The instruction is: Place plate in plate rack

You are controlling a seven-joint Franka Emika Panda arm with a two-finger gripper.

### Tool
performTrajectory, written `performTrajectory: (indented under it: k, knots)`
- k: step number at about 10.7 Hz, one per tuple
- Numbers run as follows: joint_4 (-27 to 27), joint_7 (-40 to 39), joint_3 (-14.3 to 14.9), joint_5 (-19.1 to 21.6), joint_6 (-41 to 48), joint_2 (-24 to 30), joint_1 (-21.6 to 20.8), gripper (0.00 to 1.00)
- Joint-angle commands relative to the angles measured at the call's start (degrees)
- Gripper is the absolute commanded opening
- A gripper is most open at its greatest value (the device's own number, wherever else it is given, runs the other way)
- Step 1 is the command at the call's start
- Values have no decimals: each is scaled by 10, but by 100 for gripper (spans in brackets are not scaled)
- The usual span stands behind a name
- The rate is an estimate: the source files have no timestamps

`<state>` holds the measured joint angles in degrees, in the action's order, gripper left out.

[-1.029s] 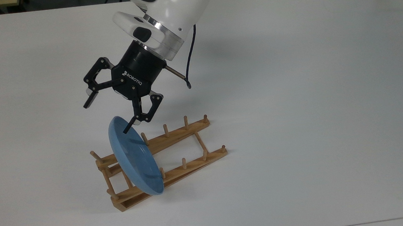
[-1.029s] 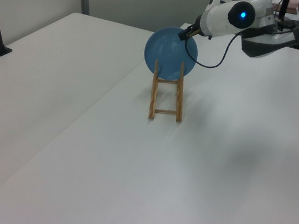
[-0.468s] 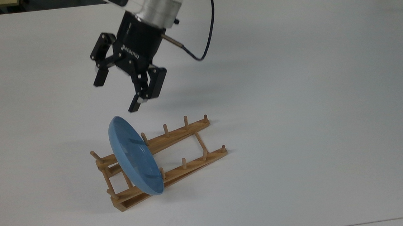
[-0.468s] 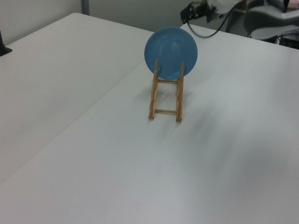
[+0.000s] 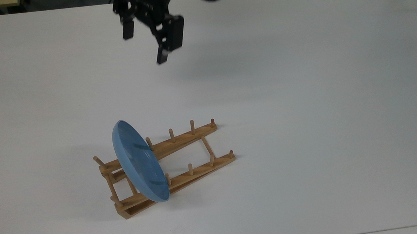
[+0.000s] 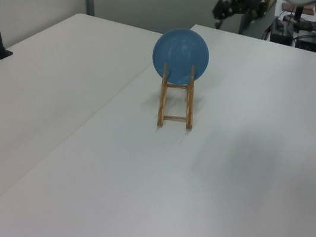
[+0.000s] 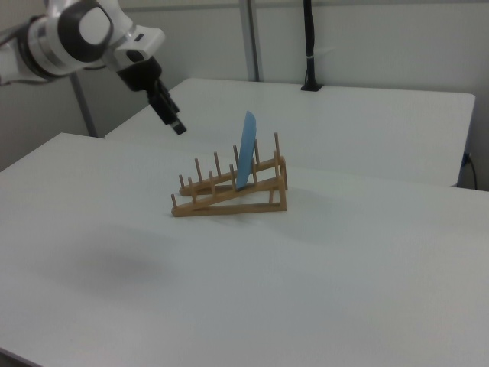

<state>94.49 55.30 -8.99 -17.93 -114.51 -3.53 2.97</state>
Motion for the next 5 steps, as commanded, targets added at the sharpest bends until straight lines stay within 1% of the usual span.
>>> performTrajectory:
  k: [1, 2, 3, 4, 5]
  knots:
    - [15, -96, -7, 127, 109, 59, 24, 100]
    - [19, -139, -7, 158, 137, 71, 29, 100]
    - [19, -190, -8, 176, 158, 77, 34, 100]
    - [19, -247, -8, 186, 160, 78, 41, 100]
    - [19, -322, -8, 188, 158, 82, 53, 100]
